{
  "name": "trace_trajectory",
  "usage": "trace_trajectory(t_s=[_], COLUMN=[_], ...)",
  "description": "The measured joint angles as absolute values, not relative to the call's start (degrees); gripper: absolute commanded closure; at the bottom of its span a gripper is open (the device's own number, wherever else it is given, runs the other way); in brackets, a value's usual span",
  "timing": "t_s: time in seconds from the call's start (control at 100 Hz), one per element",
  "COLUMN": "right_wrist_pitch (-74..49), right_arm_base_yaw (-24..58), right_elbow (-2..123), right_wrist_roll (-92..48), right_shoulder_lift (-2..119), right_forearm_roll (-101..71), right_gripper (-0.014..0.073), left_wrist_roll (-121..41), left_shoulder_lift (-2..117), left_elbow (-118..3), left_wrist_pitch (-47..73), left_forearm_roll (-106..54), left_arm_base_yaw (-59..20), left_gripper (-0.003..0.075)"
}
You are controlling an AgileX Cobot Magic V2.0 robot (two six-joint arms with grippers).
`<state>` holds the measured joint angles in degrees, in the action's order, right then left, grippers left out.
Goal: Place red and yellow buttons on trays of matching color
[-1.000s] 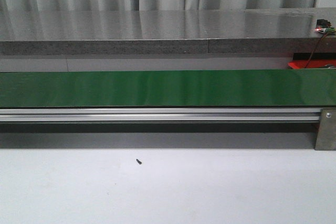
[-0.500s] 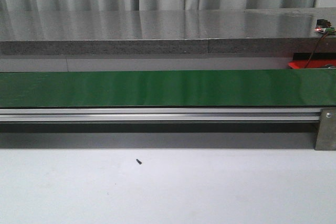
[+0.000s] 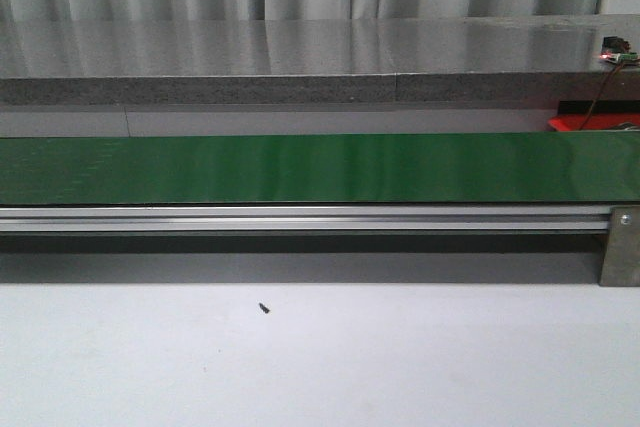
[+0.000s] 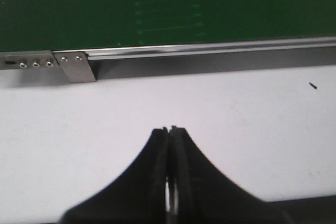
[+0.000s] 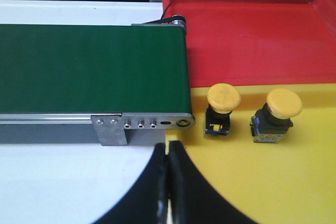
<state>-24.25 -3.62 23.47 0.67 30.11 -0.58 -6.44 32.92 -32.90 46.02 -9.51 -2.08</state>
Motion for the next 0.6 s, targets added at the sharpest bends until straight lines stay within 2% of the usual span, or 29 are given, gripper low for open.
trace_trajectory(t_s=[0.22,0.6], right_wrist_pitch=[-24.25,-24.25], right_arm_base_yaw=[-3.62,-3.62], right_elbow=[23.47,23.47], right_wrist_roll=[0.67,0.67], right_shoulder_lift=[30.11,30.11], right_forearm_roll=[-0.55,-0.46], right_gripper=[0.0660,0.0660], left_wrist_roll=[-2.70,-2.43], left_shoulder_lift=[37.05,52.60], left_elbow=[-36.25,-45.38], left_wrist_pitch=[45.00,42.11], left_forearm_roll=[-5.21,-4.68], left_arm_base_yaw=[2.15,19.77], left_gripper=[0.0740,0.0740])
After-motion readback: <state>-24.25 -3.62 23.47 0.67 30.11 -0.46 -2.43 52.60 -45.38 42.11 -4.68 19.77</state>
